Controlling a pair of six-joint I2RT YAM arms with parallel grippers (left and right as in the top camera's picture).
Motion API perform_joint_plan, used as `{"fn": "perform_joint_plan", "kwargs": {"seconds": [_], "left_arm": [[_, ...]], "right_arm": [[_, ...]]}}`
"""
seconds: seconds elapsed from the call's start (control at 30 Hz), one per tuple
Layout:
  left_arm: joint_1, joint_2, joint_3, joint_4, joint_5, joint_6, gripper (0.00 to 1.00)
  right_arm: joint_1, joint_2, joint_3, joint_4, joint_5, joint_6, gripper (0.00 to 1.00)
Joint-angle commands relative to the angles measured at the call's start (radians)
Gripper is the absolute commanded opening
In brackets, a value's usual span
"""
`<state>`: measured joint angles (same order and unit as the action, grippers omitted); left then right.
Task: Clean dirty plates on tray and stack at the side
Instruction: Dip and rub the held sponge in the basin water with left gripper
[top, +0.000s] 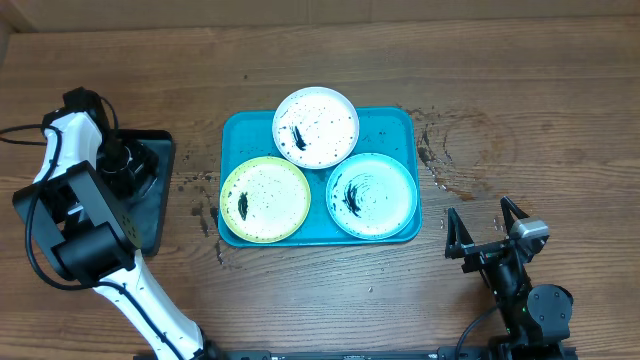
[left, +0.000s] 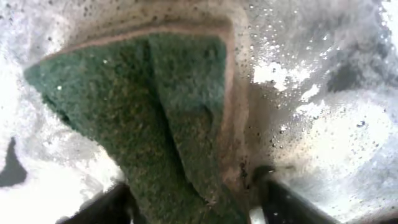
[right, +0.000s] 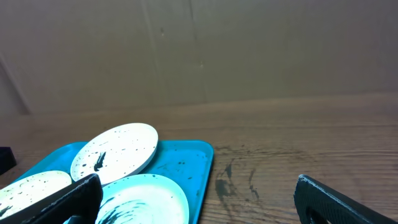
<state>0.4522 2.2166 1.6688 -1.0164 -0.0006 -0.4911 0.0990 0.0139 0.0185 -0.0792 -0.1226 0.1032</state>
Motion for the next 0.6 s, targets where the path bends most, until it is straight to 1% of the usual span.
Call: {"fn": "perform_joint_plan", "kwargs": {"seconds": [0.0, 0.1, 0.13, 0.17, 0.2, 0.4, 0.43, 0.47, 0.5, 0.53, 0.57], "left_arm": [[0.006, 0.024, -0.013, 0.003, -0.035, -0.002, 0.38], [0.006, 0.024, -0.013, 0.004, -0.036, -0.002, 0.23], [0.006, 0.024, -0.013, 0.005, -0.037, -0.002, 0.15], [0.007, 0.024, -0.013, 0.006, -0.036, -0.002, 0.11], [0.007, 0.024, -0.013, 0.008, -0.036, -0.002, 0.04], [0.007, 0.024, -0.008, 0.004, -0.036, -0.001, 0.04], [0.007, 0.024, -0.008, 0.004, -0.036, -0.002, 0.15], [0.007, 0.024, -0.008, 0.004, -0.037, -0.002, 0.36], [0.007, 0.024, -0.008, 0.004, -0.037, -0.002, 0.64], [0.007, 0.024, -0.008, 0.004, -0.037, -0.002, 0.86], [0.007, 0.024, -0.008, 0.004, -0.037, -0.002, 0.92]], "right_arm": [[-0.003, -0.009, -0.010, 0.005, 0.009, -0.007, 1.00], [-0.003, -0.009, -0.010, 0.005, 0.009, -0.007, 1.00], [-0.003, -0.009, -0.010, 0.005, 0.009, -0.007, 1.00], [-0.003, -0.009, -0.010, 0.006, 0.009, -0.006, 1.00], [-0.003, -0.009, -0.010, 0.006, 0.009, -0.007, 1.00], [-0.003, -0.009, -0.010, 0.005, 0.009, -0.007, 1.00], [-0.003, -0.009, -0.010, 0.005, 0.009, -0.007, 1.00], [-0.003, -0.009, -0.010, 0.005, 0.009, -0.007, 1.00], [-0.003, -0.009, -0.010, 0.005, 0.009, -0.007, 1.00], [-0.003, -0.009, -0.010, 0.005, 0.009, -0.007, 1.00], [-0.003, -0.009, -0.010, 0.005, 0.009, -0.007, 1.00]]}}
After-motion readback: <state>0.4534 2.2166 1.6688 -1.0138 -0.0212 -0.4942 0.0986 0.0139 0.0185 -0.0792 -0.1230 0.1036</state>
